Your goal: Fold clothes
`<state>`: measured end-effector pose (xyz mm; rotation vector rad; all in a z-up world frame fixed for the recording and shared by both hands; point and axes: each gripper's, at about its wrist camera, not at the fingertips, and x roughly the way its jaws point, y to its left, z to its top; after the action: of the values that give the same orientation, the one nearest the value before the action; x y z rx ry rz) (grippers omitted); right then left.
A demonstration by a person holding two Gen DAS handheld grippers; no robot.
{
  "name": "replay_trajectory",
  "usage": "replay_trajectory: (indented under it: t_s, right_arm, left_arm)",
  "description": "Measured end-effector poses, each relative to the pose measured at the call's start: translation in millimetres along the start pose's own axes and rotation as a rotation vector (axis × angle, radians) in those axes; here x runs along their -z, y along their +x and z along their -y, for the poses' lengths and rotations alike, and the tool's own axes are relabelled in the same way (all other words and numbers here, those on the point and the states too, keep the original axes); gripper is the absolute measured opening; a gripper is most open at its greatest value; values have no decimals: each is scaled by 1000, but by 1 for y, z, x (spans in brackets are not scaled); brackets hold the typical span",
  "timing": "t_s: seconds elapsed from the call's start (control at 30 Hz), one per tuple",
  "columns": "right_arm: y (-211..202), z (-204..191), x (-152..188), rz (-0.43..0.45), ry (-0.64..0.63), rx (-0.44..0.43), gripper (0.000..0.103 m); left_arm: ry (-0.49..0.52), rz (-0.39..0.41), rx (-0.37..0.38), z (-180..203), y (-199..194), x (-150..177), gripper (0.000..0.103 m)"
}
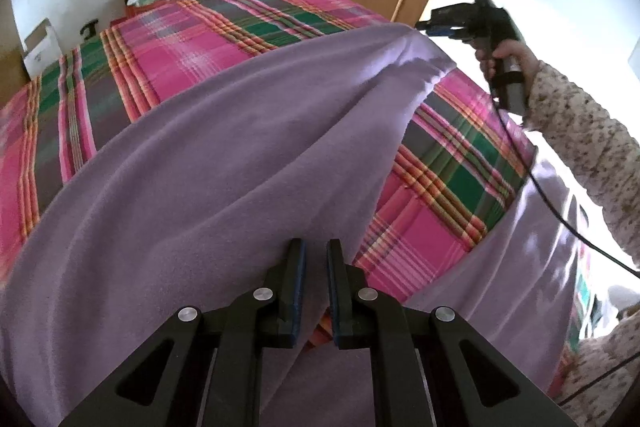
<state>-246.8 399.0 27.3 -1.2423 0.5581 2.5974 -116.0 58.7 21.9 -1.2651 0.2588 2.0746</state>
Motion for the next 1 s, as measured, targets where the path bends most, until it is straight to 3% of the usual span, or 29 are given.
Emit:
replay_trajectory:
  t_s: [0.23,0.33,0.4,0.47,0.67,0.87,1.0]
  right_arm:
    - [-40,25,37,-37,55,-69,32]
    - [-41,28,54,-80,75,-89,35]
    - [-36,29,61,-102,83,-103,35]
    - [-30,27,63,-113,99,-115,35]
    - [-22,18,63,-106,107,-122,39]
    - [-20,19,63,-100,145,-117,39]
    - [-21,18,63,-84,149,-104,37]
  left_arm:
    - [79,32,-34,26,3,-13,18]
    - [117,52,-47,36,6,-22,19]
    - [134,45,-62,40,14,-28,25]
    - [136,30,-80,43,21,-33,30]
    - [182,-9,-91,54,36,-39,30]
    - [199,-7,-146,63,41,-42,32]
    - [192,-6,-141,63,41,-43,31]
